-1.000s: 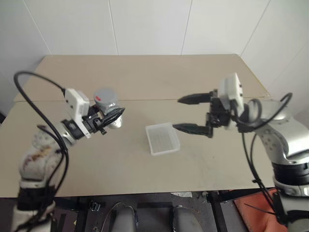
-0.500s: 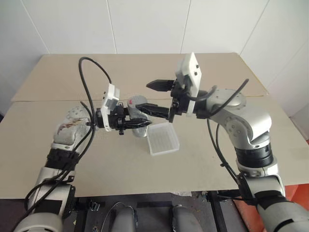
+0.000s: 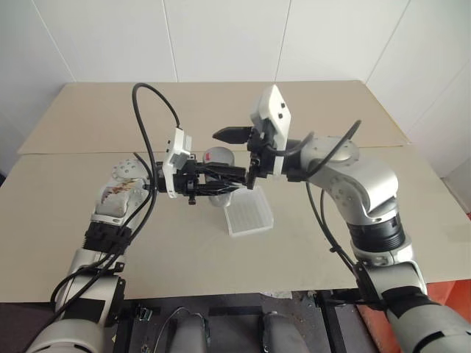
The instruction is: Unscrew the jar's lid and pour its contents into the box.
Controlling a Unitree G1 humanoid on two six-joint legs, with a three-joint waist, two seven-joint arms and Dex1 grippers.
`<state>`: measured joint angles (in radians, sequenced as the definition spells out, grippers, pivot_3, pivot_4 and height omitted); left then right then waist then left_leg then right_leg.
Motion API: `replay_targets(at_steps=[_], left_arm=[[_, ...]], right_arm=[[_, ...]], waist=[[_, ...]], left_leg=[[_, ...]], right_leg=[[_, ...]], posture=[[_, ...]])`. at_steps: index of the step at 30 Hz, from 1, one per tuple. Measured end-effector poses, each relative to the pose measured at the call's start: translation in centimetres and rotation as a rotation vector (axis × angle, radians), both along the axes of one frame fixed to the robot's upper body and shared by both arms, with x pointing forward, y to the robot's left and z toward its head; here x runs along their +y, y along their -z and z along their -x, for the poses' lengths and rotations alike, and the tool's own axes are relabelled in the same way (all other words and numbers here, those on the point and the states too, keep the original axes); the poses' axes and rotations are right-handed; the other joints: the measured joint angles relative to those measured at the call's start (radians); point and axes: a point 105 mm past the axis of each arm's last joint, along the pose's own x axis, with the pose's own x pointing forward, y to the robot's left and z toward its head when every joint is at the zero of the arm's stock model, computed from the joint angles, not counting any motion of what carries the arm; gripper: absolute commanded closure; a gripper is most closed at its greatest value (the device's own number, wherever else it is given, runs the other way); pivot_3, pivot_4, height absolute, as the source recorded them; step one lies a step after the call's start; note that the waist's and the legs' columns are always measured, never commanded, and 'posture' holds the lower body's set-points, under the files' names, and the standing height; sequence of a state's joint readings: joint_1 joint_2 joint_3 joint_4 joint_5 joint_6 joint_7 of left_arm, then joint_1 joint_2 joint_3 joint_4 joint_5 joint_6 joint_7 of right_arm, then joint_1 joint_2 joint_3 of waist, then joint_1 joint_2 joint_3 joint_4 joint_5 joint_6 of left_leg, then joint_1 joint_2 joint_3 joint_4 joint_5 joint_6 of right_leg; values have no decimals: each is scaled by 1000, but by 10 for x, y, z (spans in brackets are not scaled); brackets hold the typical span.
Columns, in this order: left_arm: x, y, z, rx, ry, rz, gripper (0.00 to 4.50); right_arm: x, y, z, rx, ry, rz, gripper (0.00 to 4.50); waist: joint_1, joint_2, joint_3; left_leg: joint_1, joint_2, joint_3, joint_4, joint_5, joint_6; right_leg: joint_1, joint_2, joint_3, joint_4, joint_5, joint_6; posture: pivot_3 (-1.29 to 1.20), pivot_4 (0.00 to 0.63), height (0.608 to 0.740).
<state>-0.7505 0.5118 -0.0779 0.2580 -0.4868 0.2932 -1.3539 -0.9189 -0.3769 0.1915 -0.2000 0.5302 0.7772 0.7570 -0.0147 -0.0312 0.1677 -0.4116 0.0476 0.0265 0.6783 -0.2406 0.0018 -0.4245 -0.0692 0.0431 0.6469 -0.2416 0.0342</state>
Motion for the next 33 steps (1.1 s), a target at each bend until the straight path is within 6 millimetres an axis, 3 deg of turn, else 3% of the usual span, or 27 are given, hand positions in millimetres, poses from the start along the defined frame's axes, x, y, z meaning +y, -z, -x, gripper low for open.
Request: replay_targets(at_steps=[6,15,18,21,24,28,33], left_arm=[[1,-1,-1,-17,-7,-4,2566],[3,-2,4,-21,29,-7,2566],[0,-5,19,-21,159,1,2566],[-9,-10,45,-22,350,-22,2566],[-6,-14,53,-24,382,-54,2566],[2,-14,51,-16,354,-71,2566],[9,-24,49,-42,330,-16,2566]], right_arm=[[2,3,0,28,-24,20,1756],[3,4,2,37,-112,7,1756],[-1,2,15,22,-301,-10,1756],[-7,-1,32,2,-628,-9,1756],[-2,-4,34,-27,-757,17,1756],[7,-3,27,-49,-802,48,1756],[4,8,14,-42,-746,72,182]], waist=[[0,0,0],[0,0,0],[0,0,0],[-2,1,0],[-14,1,1],[-22,1,1],[-16,1,1]], left_leg=[[0,0,0,0,0,0],[0,0,0,0,0,0],[0,0,0,0,0,0],[0,0,0,1,0,0],[3,2,0,0,0,0],[3,2,-1,0,0,0],[1,2,-1,0,0,0]], right_leg=[[0,0,0,0,0,0],[0,0,0,0,0,0],[0,0,0,-1,0,0],[1,0,0,-1,0,0],[1,2,0,1,0,0],[1,3,0,1,0,0],[1,2,-1,1,0,0]], posture=[[0,150,740],[0,150,740],[0,150,740],[0,150,740],[0,150,740],[0,150,740],[0,150,740]])
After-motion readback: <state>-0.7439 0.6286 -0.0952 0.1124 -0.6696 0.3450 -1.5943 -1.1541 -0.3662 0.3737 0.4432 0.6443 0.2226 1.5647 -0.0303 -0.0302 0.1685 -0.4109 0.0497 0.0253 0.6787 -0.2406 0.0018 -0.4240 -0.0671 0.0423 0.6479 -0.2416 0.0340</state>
